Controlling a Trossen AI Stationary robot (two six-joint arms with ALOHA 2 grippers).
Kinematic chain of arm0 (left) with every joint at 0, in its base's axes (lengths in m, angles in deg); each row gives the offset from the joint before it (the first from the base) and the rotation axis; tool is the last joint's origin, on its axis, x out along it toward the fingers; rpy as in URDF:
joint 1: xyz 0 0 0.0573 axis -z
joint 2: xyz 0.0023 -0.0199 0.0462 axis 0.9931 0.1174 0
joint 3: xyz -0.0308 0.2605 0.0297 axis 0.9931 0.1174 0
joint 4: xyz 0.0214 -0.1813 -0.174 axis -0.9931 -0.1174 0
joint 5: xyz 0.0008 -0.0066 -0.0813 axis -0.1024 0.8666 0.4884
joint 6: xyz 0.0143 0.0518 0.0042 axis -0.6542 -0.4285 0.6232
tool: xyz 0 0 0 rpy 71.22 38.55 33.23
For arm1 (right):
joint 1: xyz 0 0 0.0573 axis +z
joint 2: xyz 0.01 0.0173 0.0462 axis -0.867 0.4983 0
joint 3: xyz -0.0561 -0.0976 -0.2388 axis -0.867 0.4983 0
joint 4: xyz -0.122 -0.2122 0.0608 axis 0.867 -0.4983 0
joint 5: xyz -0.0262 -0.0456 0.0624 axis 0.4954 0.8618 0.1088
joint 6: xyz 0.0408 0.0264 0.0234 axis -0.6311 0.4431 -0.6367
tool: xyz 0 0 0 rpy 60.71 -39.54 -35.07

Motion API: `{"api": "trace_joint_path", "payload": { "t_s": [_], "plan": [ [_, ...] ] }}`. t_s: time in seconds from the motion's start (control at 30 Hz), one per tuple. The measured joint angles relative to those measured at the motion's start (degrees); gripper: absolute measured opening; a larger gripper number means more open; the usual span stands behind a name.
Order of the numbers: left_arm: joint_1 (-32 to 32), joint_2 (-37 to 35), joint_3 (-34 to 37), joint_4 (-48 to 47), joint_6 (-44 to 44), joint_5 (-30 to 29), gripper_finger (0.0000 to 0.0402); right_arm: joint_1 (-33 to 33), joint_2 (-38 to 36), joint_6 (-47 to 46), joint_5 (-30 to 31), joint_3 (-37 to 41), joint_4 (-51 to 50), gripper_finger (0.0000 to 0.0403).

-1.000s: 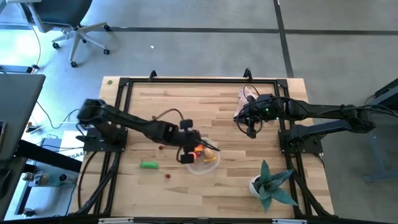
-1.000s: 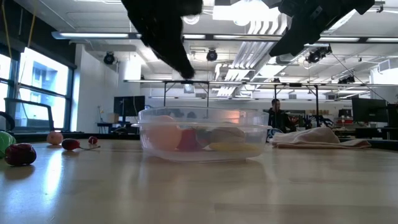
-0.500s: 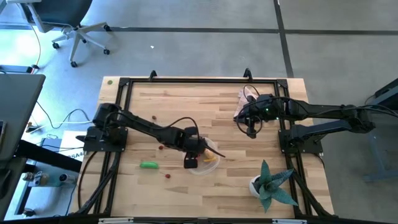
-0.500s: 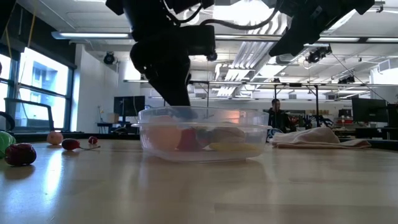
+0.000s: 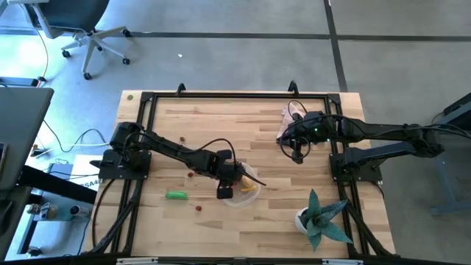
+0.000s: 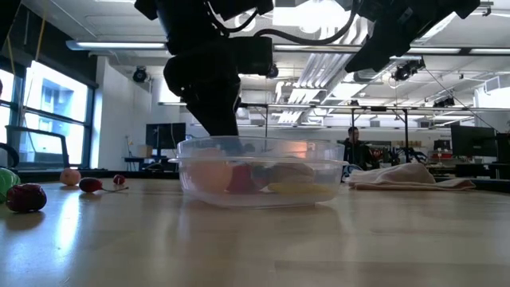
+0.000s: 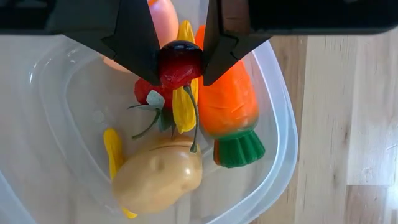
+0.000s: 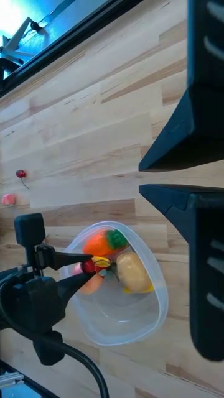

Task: Pick and placing Produce into tupperware
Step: Put the cherry into the transparent bin

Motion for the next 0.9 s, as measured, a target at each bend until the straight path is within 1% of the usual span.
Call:
{"api": "trace_joint_path", "payload": {
  "t_s": [0.57, 0.63, 0.8, 0.9],
  "plan": [
    [0.0, -0.1, 0.0, 0.0, 0.0, -0.2, 0.0106, 0.0, 0.0, 0.0, 0.0, 0.0, 0.0, 0.0032],
    [0.0, -0.1, 0.0, 0.0, 0.0, -0.2, 0.0118, 0.0, 0.0, 0.0, 0.0, 0.0, 0.0, 0.0032],
    [0.0, -0.1, 0.0, -0.8, 0.0, -1.5, 0.0170, 0.0, 0.0, 0.0, 0.0, 0.0, 0.0, 0.0032],
    [0.0, -0.1, 0.0, -1.0, 0.0, -1.7, 0.0193, 0.0, 0.0, 0.0, 0.0, 0.0, 0.0, 0.0032]
  ]
}}
